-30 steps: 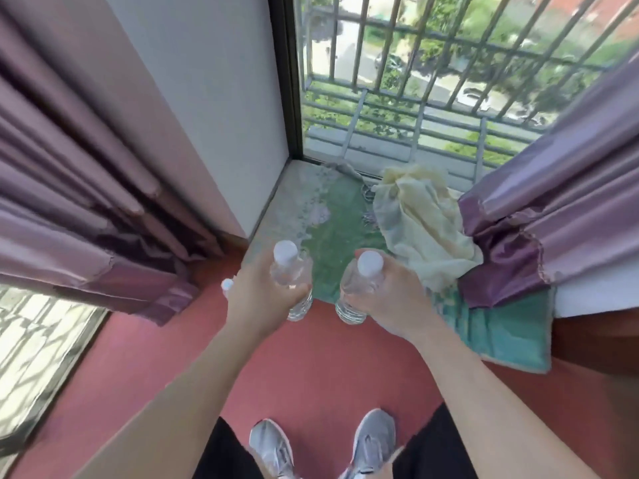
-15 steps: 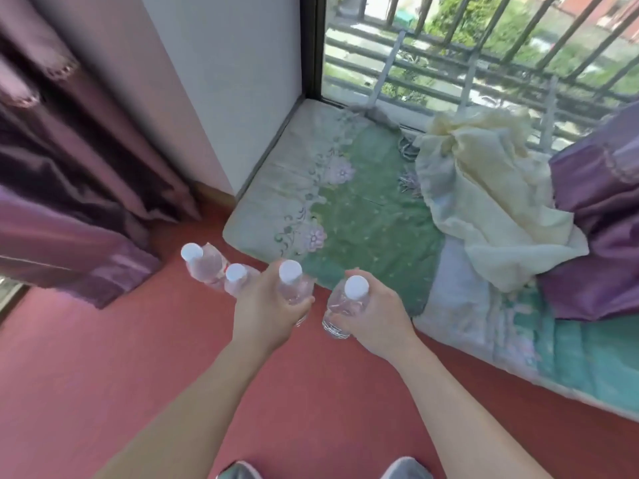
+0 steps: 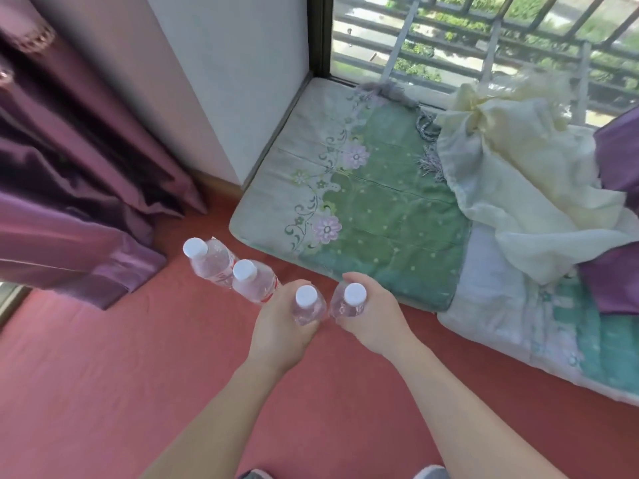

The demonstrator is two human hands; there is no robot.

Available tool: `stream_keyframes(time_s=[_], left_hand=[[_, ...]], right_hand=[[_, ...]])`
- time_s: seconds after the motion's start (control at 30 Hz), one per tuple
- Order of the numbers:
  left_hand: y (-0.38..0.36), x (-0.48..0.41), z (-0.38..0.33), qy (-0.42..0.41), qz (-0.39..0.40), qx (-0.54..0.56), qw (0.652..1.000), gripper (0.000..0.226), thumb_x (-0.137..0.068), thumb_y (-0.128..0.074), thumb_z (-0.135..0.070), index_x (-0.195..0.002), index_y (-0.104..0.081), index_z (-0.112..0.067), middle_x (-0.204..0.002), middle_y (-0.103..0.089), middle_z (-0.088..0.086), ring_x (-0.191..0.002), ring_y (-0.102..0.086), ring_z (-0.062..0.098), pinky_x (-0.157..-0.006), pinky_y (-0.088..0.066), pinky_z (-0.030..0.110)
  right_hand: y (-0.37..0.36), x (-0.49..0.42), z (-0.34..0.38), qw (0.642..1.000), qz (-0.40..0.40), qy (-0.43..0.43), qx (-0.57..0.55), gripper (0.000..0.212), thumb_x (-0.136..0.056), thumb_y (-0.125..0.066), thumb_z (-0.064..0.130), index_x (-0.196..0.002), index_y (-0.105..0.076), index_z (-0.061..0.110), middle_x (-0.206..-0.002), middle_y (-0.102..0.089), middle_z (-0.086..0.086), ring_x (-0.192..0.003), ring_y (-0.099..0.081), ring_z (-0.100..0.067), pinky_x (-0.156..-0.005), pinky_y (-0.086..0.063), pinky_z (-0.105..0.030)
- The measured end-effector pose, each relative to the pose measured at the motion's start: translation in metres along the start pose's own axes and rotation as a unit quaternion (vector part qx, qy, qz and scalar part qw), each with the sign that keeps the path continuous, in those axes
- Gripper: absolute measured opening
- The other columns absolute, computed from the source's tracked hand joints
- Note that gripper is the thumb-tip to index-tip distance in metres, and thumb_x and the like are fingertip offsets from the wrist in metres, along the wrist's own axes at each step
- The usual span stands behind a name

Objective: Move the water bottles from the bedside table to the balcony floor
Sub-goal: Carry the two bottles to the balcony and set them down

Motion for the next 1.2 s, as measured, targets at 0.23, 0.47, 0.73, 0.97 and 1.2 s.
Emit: stream_keyframes(time_s=[0.23,0.47,0.73,0.97,1.2], left_hand=[[-0.002,-0.001,0.0,-0.015,0.009,-0.003,1.0,0.025,-0.078,-0.077,-0.021,-0.086,-0.057,-0.034,-0.088,-0.063,-0.014,-0.087,-0.058,0.011,-0.073,-0.047,0.027],[-0.003,0.005,0.011,0.024,0.002,-0.004,1.0,0.049,-0.071,-0.085,-0.024,-0.111,-0.058,-0.034,-0.106,-0.063,-0.02,-0.104,-0.057,0.001,-0.09,-0.047,0.027],[0.008,0.004,-0.01,0.012,-0.019,-0.022,1.0,0.069,-0.073,-0.085,-0.03,-0.132,-0.051,-0.03,-0.127,-0.056,-0.019,-0.118,-0.05,-0.003,-0.102,-0.039,0.021],[0.052,-0.006,-0.075,-0.036,-0.032,-0.011,0.999,0.071,-0.073,-0.085,-0.032,-0.135,-0.051,-0.029,-0.129,-0.053,-0.02,-0.121,-0.046,-0.005,-0.1,-0.027,0.002],[0.137,0.003,-0.194,-0.06,-0.028,-0.039,0.997,0.066,-0.082,-0.074,-0.037,-0.141,-0.045,-0.031,-0.135,-0.043,-0.027,-0.128,-0.039,-0.006,-0.107,-0.028,0.018]], right_hand=[[-0.003,-0.004,-0.005,1.0,-0.016,-0.003,-0.022,0.064,-0.074,-0.082,0.015,-0.131,-0.056,0.028,-0.125,-0.058,0.014,-0.107,-0.055,-0.001,-0.084,-0.036,-0.004],[0.003,0.004,-0.006,1.0,-0.004,0.003,-0.01,0.072,-0.073,-0.086,0.025,-0.135,-0.052,0.026,-0.124,-0.051,0.017,-0.11,-0.048,0.003,-0.083,-0.033,0.002],[0.021,0.016,0.015,0.999,0.003,0.035,0.008,0.079,-0.074,-0.084,0.032,-0.143,-0.045,0.026,-0.138,-0.048,0.016,-0.126,-0.044,0.0,-0.102,-0.031,-0.016],[0.067,0.039,0.072,0.997,0.006,0.075,0.034,0.084,-0.071,-0.082,0.036,-0.144,-0.041,0.031,-0.137,-0.042,0.021,-0.126,-0.038,0.003,-0.105,-0.032,-0.021],[0.157,0.094,0.173,0.992,-0.059,0.091,0.07,0.075,-0.077,-0.079,0.041,-0.142,-0.043,0.031,-0.139,-0.043,0.018,-0.129,-0.04,-0.001,-0.104,-0.029,-0.018]])
Point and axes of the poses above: each hand's wrist, its own x-axis away from the middle knuckle, its own y-axis out of the back of the hand, z = x × y, the point moved 6 cm from there along -x, towards the middle knuckle
